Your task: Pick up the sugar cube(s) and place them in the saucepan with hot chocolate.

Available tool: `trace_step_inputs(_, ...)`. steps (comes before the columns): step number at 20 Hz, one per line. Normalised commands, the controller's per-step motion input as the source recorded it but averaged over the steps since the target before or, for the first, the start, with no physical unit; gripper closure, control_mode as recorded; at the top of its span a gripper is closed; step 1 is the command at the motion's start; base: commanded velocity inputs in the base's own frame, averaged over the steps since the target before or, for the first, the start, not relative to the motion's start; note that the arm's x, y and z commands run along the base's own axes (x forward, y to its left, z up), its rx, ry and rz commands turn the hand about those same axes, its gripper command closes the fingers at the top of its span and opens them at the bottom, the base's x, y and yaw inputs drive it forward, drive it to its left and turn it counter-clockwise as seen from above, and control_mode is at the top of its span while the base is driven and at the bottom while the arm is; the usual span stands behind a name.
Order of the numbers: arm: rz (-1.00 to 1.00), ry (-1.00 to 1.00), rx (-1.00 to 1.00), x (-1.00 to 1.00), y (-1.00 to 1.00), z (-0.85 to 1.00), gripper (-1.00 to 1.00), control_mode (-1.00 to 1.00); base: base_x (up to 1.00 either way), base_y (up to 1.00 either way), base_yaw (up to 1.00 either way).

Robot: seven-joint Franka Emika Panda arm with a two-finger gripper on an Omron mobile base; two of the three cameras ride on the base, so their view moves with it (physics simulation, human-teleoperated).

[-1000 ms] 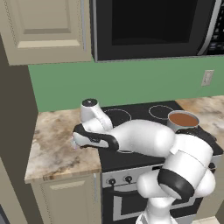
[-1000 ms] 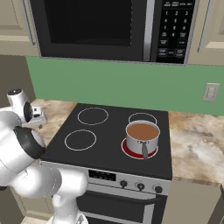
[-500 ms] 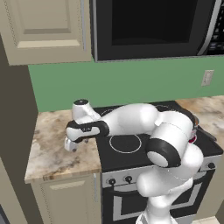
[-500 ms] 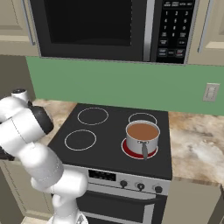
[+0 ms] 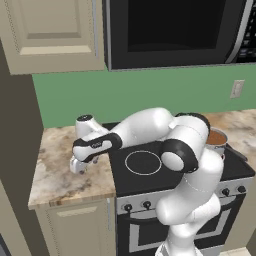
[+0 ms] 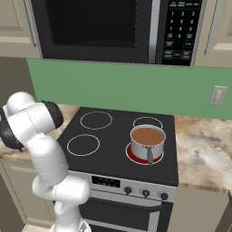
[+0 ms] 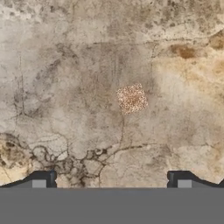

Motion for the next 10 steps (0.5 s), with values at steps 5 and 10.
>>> trace_step_inputs(5, 0.00, 0.00, -0.02, 0.17, 0.18, -0.22, -1.00, -1.00, 0.00, 0.00, 0.00)
trace_step_inputs(10, 0.00, 0.01, -0.03, 0.25, 0.12, -0.27, -1.00, -1.00, 0.00, 0.00, 0.00)
